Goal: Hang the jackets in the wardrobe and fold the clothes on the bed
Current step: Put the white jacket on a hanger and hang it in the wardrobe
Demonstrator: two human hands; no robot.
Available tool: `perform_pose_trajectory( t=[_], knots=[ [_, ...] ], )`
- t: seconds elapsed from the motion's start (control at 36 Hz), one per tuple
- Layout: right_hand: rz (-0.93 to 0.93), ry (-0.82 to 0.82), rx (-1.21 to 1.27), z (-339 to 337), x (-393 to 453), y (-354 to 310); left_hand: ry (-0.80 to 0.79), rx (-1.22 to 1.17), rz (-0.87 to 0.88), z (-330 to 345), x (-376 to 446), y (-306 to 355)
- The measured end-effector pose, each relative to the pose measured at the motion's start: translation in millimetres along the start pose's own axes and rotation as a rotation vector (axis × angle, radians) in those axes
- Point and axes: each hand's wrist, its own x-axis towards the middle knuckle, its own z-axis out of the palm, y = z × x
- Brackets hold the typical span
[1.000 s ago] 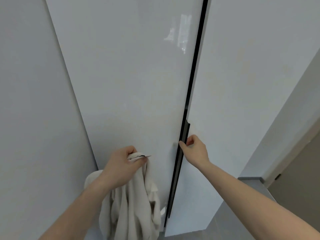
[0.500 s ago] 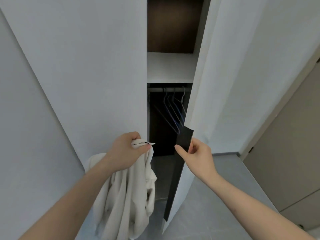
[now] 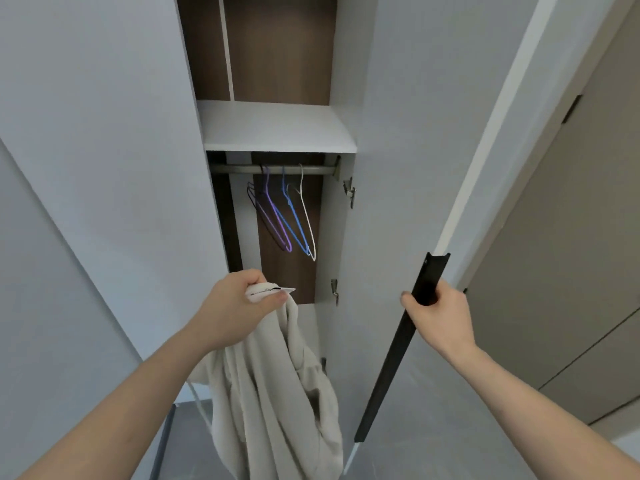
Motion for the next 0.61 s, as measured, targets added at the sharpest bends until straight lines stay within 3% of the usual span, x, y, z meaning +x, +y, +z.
perform_pose_trajectory(
  t=[0.11,0.22,0.39,0.61],
  knots=[
    [-0.106,-0.079,-0.112,-3.4,-2.9,-4.2,-0.024,-0.006,0.030,16.8,3.7,16.4],
    [-0.137,-0.091,-0.064,8.2,-17.0,-9.8,-0.047,-0.009,0.027,27.2,1.4,19.6],
    [0.048,0.022,0.119,8.2,-59.4,17.3,-0.042,-0.016,-0.005,37.8,-16.6,25.7],
    [-0.069,-0.414,0.113,45.9,-76.3,19.0,0.032,-0.031,-0.107,33.4,-54.2,29.4]
  ],
)
